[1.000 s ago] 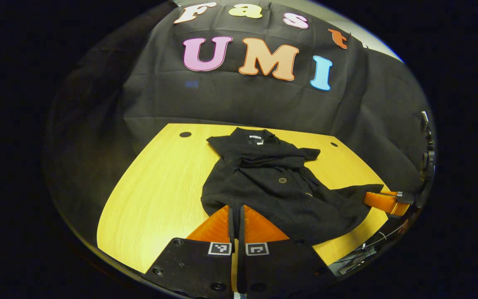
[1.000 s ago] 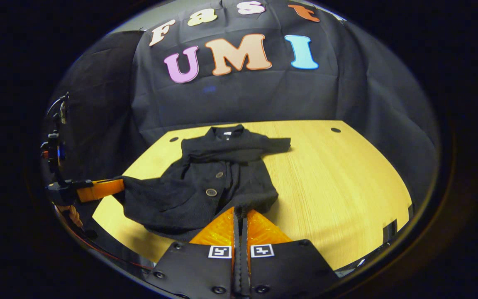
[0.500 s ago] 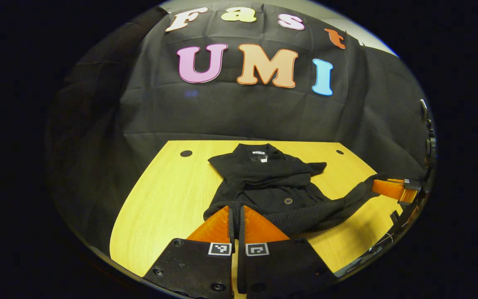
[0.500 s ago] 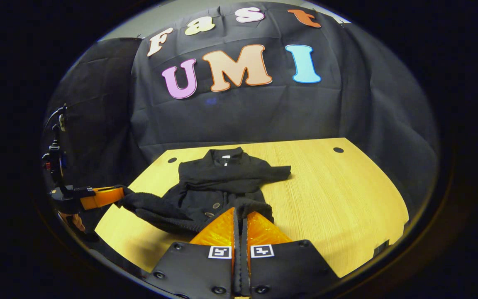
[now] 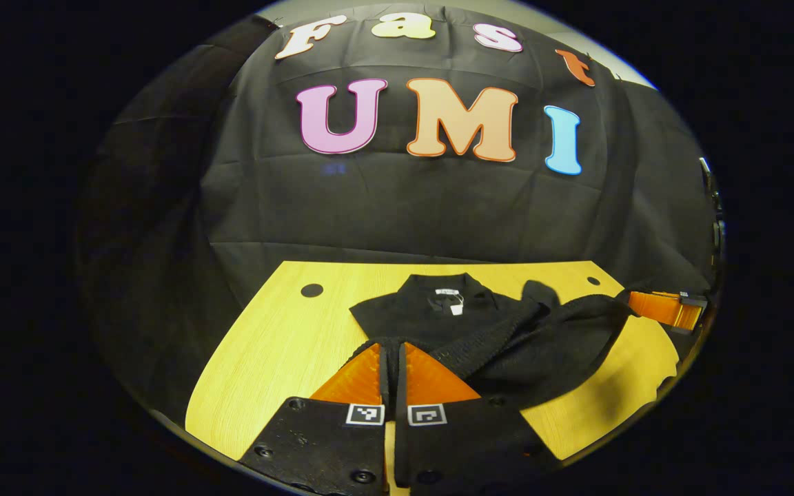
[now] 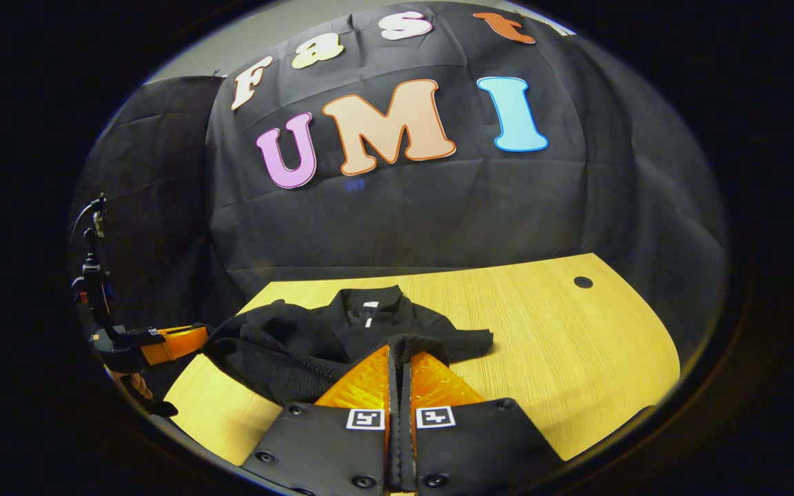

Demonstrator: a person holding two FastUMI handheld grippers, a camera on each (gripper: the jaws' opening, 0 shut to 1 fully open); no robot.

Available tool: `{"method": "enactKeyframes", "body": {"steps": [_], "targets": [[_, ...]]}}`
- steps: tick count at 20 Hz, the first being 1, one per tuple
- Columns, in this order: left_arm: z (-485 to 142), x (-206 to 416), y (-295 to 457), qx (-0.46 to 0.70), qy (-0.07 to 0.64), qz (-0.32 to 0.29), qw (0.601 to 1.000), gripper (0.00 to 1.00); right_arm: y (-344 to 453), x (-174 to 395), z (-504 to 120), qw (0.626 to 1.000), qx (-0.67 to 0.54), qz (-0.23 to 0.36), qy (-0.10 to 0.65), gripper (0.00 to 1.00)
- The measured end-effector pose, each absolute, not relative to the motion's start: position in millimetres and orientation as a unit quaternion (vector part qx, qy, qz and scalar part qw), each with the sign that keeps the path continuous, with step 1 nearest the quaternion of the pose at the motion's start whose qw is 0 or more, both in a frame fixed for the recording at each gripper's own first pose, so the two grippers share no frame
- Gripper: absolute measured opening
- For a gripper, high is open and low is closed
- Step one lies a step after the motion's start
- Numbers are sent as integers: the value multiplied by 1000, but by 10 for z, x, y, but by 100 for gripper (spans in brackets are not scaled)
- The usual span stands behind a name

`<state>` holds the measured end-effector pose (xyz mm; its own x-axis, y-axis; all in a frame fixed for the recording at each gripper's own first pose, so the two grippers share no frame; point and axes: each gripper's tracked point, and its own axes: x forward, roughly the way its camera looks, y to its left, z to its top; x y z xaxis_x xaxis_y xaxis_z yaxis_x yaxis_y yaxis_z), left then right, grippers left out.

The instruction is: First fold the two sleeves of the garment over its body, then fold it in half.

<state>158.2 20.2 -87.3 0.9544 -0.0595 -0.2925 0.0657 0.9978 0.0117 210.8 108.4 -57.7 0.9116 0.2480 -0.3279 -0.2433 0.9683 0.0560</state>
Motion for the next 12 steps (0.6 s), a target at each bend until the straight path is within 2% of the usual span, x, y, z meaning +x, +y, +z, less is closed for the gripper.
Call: {"method": "enactKeyframes", "body": {"steps": [8, 9, 12], "targets": [[-917, 2376, 114, 0, 158, -11, 987, 0, 1068, 2977, -544, 973, 10, 135, 189, 2], [-915, 2466, 104, 2, 157, -9, 988, 0, 1075, 3071, -550, 972, 7, 137, 190, 0], [-922, 2746, 90, 8, 156, -5, 988, 0, 1095, 3370, -551, 971, 1, 140, 192, 2]]}}
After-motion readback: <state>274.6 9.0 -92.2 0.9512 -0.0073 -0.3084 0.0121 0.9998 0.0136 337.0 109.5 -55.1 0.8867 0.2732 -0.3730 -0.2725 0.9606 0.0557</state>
